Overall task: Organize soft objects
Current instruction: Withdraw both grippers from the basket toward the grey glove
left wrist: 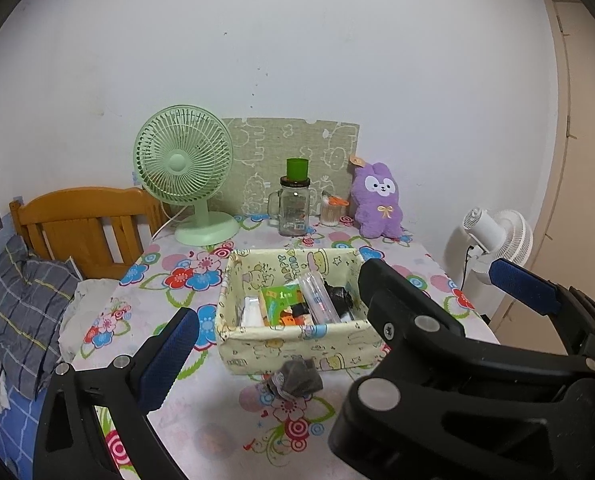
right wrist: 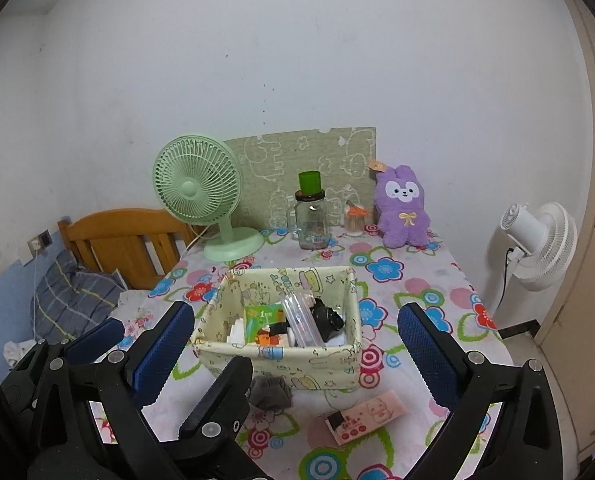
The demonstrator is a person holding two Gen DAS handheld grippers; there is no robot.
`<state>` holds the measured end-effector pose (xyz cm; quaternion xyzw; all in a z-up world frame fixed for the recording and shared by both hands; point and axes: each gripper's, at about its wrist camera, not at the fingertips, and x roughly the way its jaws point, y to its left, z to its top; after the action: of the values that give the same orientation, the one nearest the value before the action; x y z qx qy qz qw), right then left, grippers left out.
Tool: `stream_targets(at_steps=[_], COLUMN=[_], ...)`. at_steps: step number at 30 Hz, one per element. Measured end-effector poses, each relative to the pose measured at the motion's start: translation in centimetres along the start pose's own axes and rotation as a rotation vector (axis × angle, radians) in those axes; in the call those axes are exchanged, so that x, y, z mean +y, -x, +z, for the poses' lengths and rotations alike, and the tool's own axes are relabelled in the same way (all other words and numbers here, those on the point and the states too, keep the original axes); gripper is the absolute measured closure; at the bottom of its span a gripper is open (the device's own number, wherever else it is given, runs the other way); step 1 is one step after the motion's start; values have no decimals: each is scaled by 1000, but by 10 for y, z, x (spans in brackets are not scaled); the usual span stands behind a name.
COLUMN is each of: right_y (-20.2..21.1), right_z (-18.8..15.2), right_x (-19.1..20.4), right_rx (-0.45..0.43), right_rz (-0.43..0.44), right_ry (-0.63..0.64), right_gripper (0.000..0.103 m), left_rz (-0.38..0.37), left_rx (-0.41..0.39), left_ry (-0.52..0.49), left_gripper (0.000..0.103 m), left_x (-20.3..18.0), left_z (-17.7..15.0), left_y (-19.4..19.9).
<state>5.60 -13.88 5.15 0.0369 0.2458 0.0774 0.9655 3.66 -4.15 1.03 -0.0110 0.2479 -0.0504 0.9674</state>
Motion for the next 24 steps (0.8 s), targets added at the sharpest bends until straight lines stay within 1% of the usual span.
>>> stream_targets(at_steps=[11, 15, 18, 24], right_y=[8, 5, 1, -7], right_z=[-22, -29, -35, -47], right_x=[-9, -11, -14, -19], right_rx=[6, 18, 30, 57], right_rz=[7, 7, 10, 12], right_ry=[5, 3, -1, -7], right_gripper=[0, 1, 5, 5], left_rz=[-10, -15, -17, -15], left_rx=[4, 14, 24, 37], left_ry=[-4, -7, -8, -21], left_gripper=[1, 1, 1, 2], left_x=[-7, -10, -12, -16], left_z=[-20, -27, -32, -42], left_y=[3, 0, -3, -12])
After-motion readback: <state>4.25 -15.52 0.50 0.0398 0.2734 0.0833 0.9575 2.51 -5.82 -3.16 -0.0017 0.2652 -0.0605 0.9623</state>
